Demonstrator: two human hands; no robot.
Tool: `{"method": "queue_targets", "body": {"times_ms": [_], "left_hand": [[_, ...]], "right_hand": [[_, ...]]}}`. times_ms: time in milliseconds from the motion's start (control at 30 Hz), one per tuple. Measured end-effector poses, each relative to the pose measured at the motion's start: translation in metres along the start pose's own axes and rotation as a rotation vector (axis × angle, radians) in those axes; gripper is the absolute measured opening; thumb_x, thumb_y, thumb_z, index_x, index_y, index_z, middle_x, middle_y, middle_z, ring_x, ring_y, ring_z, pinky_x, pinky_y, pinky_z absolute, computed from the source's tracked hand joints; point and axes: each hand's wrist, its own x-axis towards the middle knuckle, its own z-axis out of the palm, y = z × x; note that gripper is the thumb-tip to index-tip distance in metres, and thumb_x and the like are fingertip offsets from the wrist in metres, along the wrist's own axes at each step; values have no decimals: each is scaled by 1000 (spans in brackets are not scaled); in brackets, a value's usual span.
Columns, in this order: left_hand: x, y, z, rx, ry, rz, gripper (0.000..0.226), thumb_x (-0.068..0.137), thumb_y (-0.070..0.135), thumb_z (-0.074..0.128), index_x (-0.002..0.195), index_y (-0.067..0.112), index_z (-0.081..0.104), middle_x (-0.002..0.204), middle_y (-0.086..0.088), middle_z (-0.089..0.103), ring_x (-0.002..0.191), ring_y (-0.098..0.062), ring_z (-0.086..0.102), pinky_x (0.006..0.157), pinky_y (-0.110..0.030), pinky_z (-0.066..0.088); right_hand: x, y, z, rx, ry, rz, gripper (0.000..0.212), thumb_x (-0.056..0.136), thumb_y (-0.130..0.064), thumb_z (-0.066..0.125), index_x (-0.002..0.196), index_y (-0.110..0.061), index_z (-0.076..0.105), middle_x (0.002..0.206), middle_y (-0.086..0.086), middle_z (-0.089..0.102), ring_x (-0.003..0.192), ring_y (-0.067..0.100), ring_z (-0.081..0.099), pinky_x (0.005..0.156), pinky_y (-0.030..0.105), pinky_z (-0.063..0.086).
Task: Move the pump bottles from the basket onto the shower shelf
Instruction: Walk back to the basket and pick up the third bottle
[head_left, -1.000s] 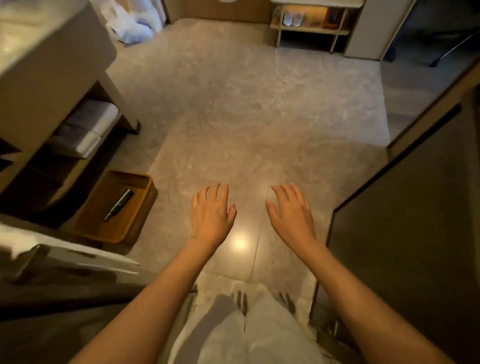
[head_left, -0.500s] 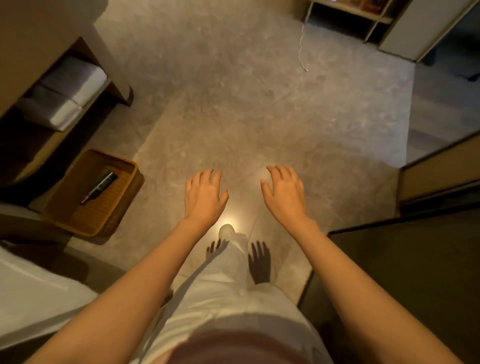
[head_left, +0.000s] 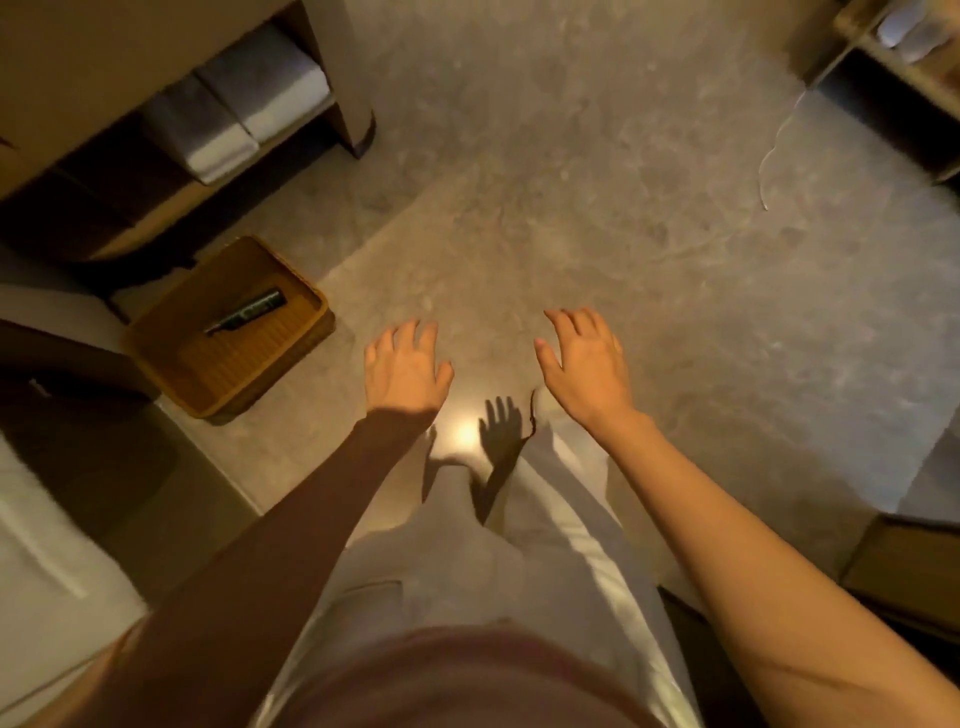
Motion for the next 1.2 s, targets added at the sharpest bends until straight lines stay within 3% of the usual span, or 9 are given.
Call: {"method": "queue_targets", "body": {"times_ms": [167,367,433,533,633,900,1067,1200], "left_hand": [[72,11,1,5,69,-162,49,89,30,49,133,10,46,136,-16,50,122,-36,46,100,-44,35],[128,20,8,-39,35,-473,50,95,37,39,140,17,35,147,-10,39,136,-29,33,111,-44,26],[136,16,8,-78,59,-566,48,94,36,41,139,16,39,145,-12,42,134,-30,36,110,-45,27],[141,3,1,-126,98,-708,48,93,35,44,137,15,41,144,-12,43,131,-31,39,109,-45,30],[142,-19,-7,-162,168,-853,50,93,34,44,138,15,40,142,-10,45,129,-28,41,108,-42,32],[157,-102,-18,-265,236,-1188,44,91,29,48,132,14,45,139,-11,48,124,-30,45,102,-42,34],[164,-135,-19,-322,143,-1341,53,92,39,44,140,18,35,146,-10,40,131,-32,38,107,-45,31],[175,-158,-23,-383,231,-1461,56,90,34,50,140,15,37,143,-12,44,129,-34,39,105,-45,30]], "right_hand": [[120,15,-15,-45,-49,-183,45,95,-30,45,134,-9,47,135,16,52,130,34,40,107,43,33],[222,10,-20,-48,-174,-415,42,93,-25,51,129,-3,53,122,19,60,116,36,52,97,45,42],[245,-3,-12,-125,-260,-490,45,95,-28,46,134,-5,48,132,18,54,125,34,46,104,45,37],[273,-35,3,-223,-382,-651,48,98,-32,39,140,-11,39,145,14,43,140,30,31,115,43,25],[300,-83,20,-247,-441,-830,48,98,-33,38,142,-13,37,148,12,40,142,29,26,116,42,23],[353,-220,78,-353,-566,-1110,48,97,-31,41,141,-11,38,145,13,43,139,30,31,115,42,25],[369,-278,110,-395,-672,-1226,48,97,-31,42,140,-11,39,143,14,46,135,30,37,112,42,29],[377,-326,130,-429,-749,-1363,47,97,-29,43,139,-10,40,141,15,47,132,30,41,108,40,32]]}}
